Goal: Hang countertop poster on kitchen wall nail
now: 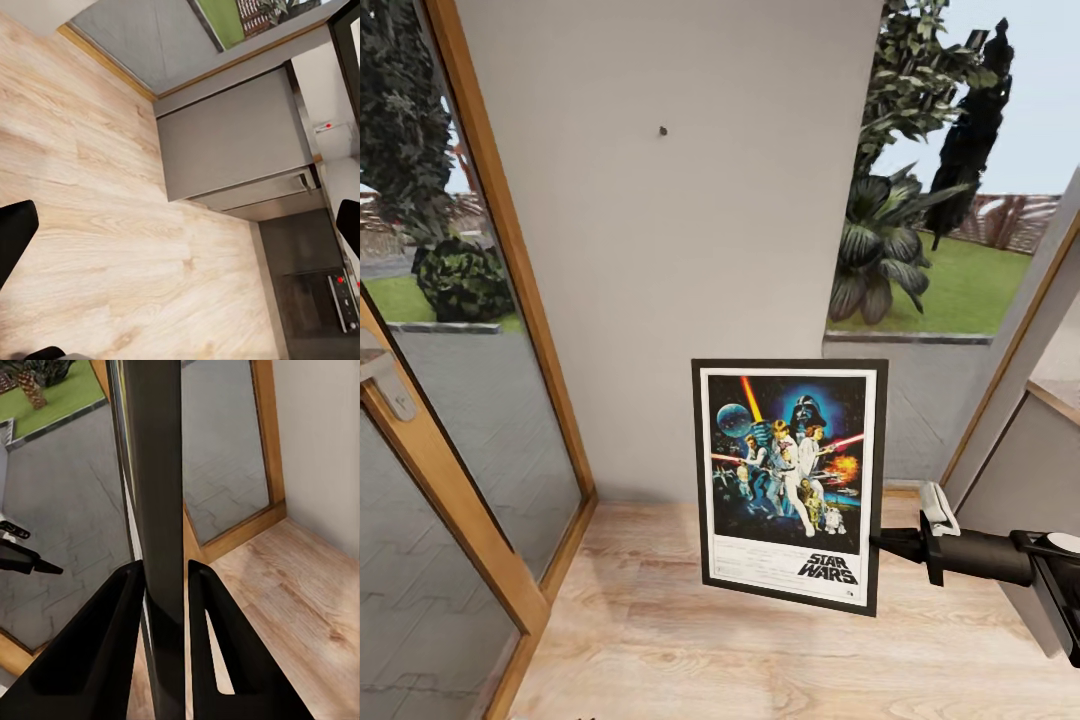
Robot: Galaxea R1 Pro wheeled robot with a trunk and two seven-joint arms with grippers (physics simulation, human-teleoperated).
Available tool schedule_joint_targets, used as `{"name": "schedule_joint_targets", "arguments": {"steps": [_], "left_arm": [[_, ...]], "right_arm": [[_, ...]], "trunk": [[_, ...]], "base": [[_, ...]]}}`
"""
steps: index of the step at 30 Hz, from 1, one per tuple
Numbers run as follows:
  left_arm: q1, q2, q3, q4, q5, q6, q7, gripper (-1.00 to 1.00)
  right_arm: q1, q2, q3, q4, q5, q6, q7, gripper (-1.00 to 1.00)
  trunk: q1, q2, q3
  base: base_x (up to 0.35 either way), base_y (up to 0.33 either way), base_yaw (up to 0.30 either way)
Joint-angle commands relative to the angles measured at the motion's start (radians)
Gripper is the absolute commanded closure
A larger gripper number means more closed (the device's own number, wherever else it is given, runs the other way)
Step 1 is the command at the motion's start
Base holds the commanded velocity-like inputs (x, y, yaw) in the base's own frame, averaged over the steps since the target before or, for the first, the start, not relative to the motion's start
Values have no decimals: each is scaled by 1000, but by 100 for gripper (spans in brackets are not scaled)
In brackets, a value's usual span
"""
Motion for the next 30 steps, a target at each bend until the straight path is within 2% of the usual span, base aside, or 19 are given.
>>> {"name": "schedule_joint_targets", "arguments": {"steps": [1, 4, 7, 8, 9, 12, 15, 18, 19, 20, 22, 25, 26, 27, 30], "left_arm": [[-1, 0, 7, 1, -6, -10, -2, -100], [-1, 0, 7, 2, -7, -10, -1, -100], [8, -3, 6, 5, -7, -10, 25, -100], [14, -7, 6, 5, -7, -10, 50, -100], [24, -30, 6, 4, -7, -11, 145, -100], [24, -31, 6, 3, -7, -11, 158, -100], [26, -29, 6, 2, -7, -12, 163, -100], [33, -25, 5, 1, -9, -13, 180, -100], [34, -25, 5, 1, -10, -13, 197, -100], [37, -24, 5, 0, -10, -13, 239, -100], [38, -24, 5, 0, -11, -13, 287, -100], [40, -25, -3, -1, -16, -13, 399, -100], [40, -25, -6, -1, -19, -13, 416, -100], [40, -26, -11, -1, -27, -13, 443, -100], [40, -27, -16, -1, -35, -13, 471, -100]], "right_arm": [[-1, 0, 0, 0, -2, 14, 6, 100], [-1, 0, 0, 1, -3, 16, 6, 100], [-1, 0, 0, -1, -5, 17, 7, 100], [-1, 0, 0, -2, -5, 18, 7, 100], [-1, 16, 4, -6, -5, 21, 6, 100], [-8, 27, 6, -33, -6, 35, 5, 100], [-22, 44, 7, -89, -6, 114, 4, 100], [-76, 89, 9, -164, -6, 210, 4, 100], [-92, 98, 10, -172, -6, 230, 4, 100], [-124, 112, 12, -184, -6, 269, 4, 100], [-154, 124, 13, -192, -5, 304, 4, 100], [-234, 150, 19, -201, -3, 373, 3, 100], [-252, 156, 24, -202, -2, 386, 3, 100], [-295, 166, 39, -204, 1, 420, -4, 100], [-373, 177, 64, -205, 3, 484, -47, 100]], "trunk": [[1, -2, -2], [1, -2, -2], [1, -2, -2], [1, -2, -2], [1, -2, -2], [1, -2, -2], [1, -2, -2], [1, -2, -2], [1, -2, -2], [1, -2, -2], [1, -2, -2], [1, -2, -2], [1, -2, -2], [1, -2, -2], [1, -2, -2]], "base": [[0, 0, -3], [0, 0, -1], [0, 0, 0], [0, 0, 0], [0, 0, 0], [0, 0, 0], [0, 0, 0], [0, 0, 0], [0, 0, 0], [0, 0, 0], [0, 0, 0], [0, 0, 0], [0, 0, 0], [0, 0, 0], [0, 0, 0]]}}
